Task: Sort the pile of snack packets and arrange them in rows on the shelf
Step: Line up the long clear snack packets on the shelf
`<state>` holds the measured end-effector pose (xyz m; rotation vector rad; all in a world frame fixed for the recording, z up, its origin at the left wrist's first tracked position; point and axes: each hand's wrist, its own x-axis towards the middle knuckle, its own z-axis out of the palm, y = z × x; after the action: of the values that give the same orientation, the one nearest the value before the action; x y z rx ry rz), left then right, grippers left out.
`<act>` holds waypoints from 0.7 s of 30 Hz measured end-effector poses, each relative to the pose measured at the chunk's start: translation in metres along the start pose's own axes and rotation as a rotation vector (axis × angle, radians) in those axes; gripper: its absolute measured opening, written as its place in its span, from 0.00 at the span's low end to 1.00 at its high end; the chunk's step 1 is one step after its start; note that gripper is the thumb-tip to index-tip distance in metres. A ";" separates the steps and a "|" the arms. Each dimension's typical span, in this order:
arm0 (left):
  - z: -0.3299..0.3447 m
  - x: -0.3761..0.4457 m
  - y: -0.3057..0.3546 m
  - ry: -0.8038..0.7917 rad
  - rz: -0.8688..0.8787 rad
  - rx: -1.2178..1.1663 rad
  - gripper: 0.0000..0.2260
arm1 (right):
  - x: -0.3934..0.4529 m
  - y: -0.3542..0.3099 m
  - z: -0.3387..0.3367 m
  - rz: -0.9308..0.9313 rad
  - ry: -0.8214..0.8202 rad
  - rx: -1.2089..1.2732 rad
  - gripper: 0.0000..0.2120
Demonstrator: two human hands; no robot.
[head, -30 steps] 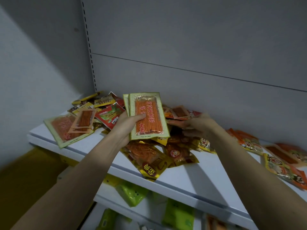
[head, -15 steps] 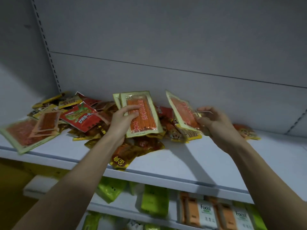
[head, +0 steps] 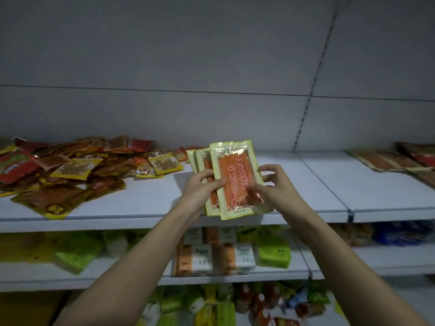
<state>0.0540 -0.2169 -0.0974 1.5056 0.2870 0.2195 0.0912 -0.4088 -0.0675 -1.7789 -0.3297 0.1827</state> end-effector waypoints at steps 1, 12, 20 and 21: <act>0.022 -0.004 0.000 -0.019 0.003 -0.005 0.10 | -0.007 0.003 -0.020 0.030 0.026 0.008 0.20; 0.207 -0.011 -0.005 -0.120 0.058 -0.029 0.07 | -0.033 0.051 -0.176 -0.004 0.245 -0.016 0.23; 0.318 0.050 -0.020 -0.229 0.043 -0.034 0.08 | 0.018 0.080 -0.268 0.088 0.367 0.028 0.17; 0.334 0.060 -0.023 -0.235 0.041 -0.051 0.07 | 0.027 0.083 -0.284 0.113 0.384 0.036 0.17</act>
<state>0.2175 -0.5154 -0.1089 1.4717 0.0619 0.0802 0.2112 -0.6799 -0.0803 -1.7535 0.0499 -0.0738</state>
